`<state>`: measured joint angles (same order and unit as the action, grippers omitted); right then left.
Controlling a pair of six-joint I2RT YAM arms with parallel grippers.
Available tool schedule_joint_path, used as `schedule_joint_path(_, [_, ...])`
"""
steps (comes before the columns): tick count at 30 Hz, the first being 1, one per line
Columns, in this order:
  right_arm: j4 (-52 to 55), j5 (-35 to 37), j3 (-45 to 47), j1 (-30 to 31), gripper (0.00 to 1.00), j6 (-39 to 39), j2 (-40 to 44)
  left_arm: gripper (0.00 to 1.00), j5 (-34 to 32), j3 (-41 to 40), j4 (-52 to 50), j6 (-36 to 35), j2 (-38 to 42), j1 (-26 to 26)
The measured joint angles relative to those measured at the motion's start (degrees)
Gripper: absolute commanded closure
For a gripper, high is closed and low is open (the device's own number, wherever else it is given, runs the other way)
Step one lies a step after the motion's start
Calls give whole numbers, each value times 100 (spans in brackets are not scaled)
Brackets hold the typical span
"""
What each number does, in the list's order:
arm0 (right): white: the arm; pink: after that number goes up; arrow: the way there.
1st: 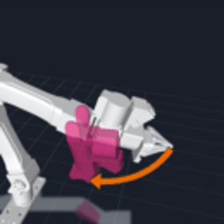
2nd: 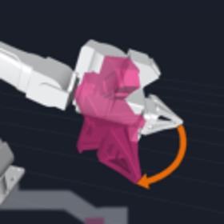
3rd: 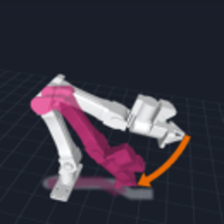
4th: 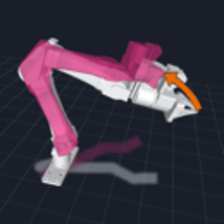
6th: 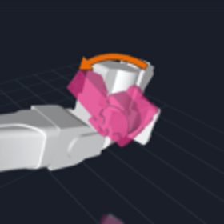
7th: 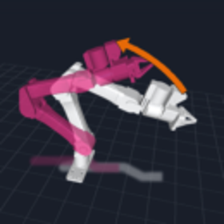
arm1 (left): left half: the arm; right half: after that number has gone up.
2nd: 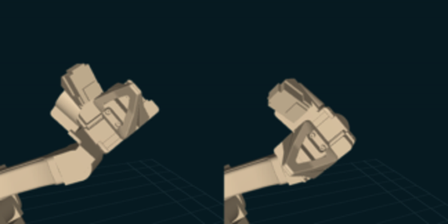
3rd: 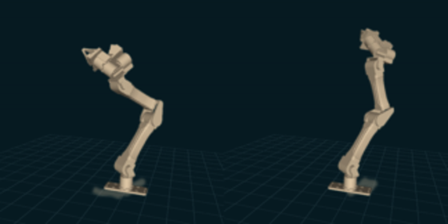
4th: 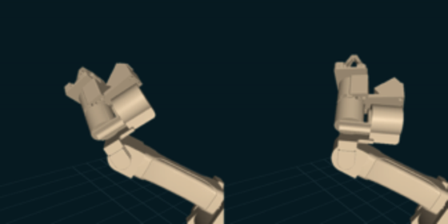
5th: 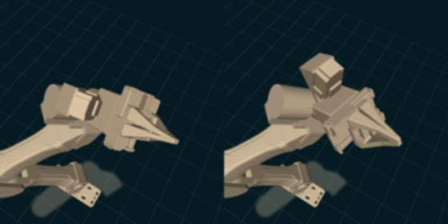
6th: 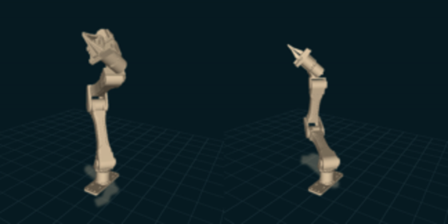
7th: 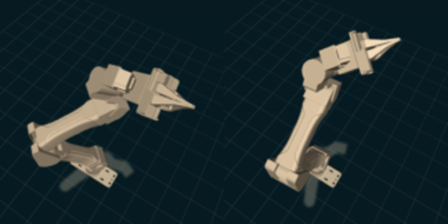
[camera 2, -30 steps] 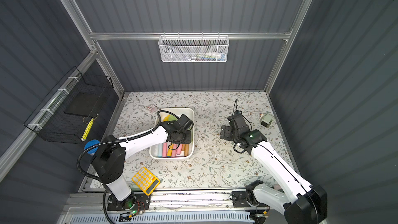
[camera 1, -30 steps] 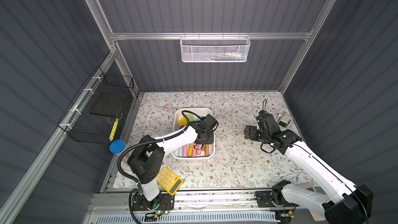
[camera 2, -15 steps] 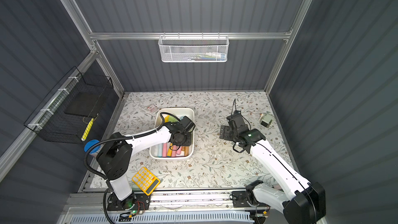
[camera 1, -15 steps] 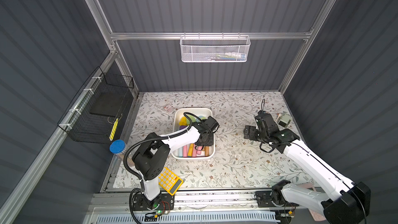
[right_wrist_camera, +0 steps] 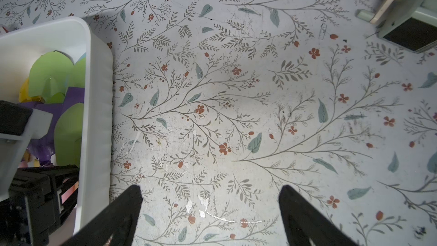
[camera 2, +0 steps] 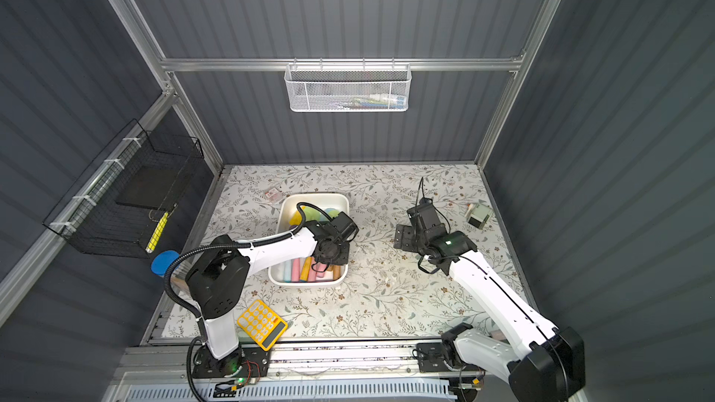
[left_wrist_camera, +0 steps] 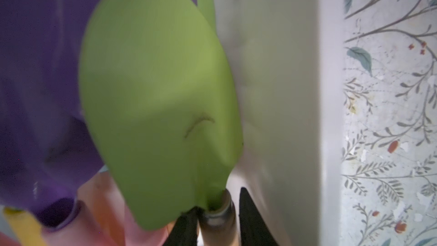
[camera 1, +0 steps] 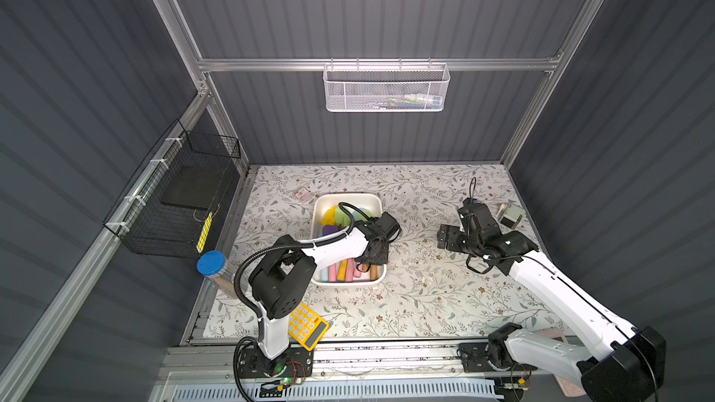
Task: Take the shovel out of the storage box
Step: Pick up the shovel from the storage box.
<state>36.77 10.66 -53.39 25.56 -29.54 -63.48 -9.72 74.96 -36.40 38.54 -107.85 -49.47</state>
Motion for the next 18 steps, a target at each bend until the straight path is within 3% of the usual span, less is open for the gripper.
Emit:
schedule_joint_path(11, [4, 2, 0, 0, 7, 4, 11, 79, -173, 74, -44, 7, -116, 0])
schedule_joint_path(18, [7, 0, 0, 0, 7, 7, 63, 77, -168, 74, 103, 7, -129, 7])
